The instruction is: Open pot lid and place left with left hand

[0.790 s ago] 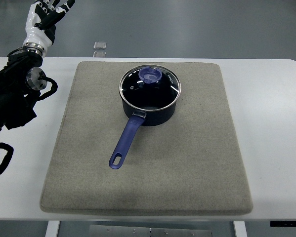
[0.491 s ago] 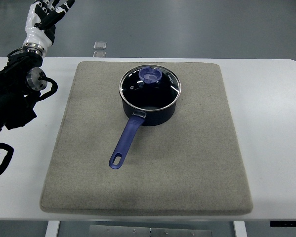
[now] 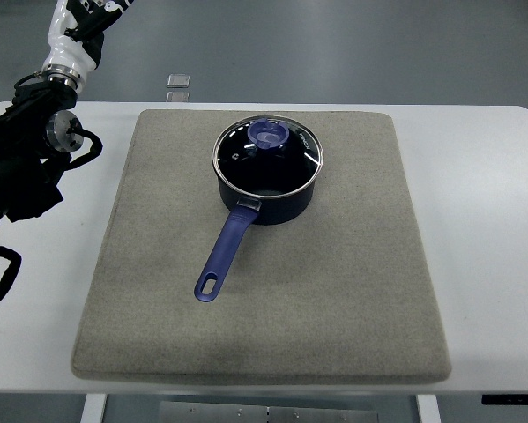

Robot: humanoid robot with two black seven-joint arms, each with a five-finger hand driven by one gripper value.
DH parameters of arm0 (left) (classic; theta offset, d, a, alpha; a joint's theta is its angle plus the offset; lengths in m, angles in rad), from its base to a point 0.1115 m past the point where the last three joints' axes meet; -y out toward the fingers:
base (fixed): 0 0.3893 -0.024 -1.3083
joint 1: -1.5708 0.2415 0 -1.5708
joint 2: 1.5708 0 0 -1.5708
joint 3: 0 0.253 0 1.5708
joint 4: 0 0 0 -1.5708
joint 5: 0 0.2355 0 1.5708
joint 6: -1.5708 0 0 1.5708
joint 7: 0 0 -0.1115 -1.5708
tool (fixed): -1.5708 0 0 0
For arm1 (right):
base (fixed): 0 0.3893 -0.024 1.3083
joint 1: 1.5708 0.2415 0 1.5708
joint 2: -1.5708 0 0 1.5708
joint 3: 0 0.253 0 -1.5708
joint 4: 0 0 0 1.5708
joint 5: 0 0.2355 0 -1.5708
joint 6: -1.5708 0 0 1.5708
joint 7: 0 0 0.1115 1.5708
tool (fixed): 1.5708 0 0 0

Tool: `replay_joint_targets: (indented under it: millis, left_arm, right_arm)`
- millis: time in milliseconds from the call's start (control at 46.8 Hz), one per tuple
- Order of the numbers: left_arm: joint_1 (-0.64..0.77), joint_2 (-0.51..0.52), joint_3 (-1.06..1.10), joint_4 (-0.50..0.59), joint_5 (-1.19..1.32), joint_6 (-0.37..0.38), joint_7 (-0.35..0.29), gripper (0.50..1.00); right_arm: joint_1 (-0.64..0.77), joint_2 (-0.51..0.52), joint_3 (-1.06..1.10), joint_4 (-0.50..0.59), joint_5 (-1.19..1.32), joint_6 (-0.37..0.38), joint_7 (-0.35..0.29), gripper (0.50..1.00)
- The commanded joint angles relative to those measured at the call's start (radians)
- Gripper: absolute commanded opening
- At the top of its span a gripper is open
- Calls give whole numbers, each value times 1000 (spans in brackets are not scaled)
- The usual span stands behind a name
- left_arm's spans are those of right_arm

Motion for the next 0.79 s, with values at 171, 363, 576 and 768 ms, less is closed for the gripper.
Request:
replay_joint_targets:
  millis: [171,363,576,768]
  left_arm:
    - [-166,9,230,-6,111,-3,10,988]
    - [-261,7,417,-6,126,-95,10,988]
    - [-329,7,512,-7,392,-250,10,988]
    - [-355,10,515,-110,669,-285,7,988]
  right_arm:
    - [0,0,0,0,0,0,-1,917]
    - [0,0,0,0,0,0,0,917]
    - [0,0,-1,0,0,0,-1,917]
    - [0,0,0,0,0,0,-1,917]
